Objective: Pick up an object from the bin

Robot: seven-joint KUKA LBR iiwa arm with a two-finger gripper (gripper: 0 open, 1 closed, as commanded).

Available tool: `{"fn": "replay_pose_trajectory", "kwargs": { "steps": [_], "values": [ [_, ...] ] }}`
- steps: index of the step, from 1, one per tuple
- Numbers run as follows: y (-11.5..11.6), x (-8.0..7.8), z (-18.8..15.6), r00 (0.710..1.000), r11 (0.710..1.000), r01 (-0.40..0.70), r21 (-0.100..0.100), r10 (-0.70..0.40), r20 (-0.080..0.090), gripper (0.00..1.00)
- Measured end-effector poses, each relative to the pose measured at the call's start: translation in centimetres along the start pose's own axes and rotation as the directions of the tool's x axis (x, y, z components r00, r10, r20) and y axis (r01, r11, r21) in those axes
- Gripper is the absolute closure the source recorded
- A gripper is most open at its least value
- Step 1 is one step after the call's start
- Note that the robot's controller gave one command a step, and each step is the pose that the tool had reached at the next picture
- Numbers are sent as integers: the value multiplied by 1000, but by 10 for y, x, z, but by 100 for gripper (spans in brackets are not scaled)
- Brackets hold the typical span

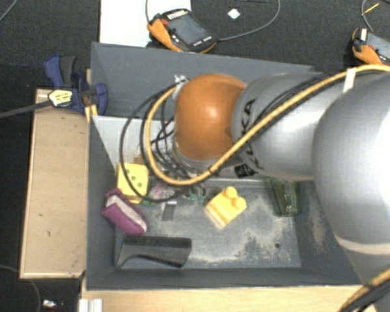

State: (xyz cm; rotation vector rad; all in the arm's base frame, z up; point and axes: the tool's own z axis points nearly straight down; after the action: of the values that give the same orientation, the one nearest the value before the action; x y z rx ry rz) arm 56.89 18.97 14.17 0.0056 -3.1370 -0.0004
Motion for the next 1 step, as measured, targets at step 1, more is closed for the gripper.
{"fn": "replay_pose_trajectory", "kwargs": {
  "steps": [1],
  "values": [
    [-1, -2, -4, 1000, 1000, -7, -1, 7, 7, 0]
  ]
}}
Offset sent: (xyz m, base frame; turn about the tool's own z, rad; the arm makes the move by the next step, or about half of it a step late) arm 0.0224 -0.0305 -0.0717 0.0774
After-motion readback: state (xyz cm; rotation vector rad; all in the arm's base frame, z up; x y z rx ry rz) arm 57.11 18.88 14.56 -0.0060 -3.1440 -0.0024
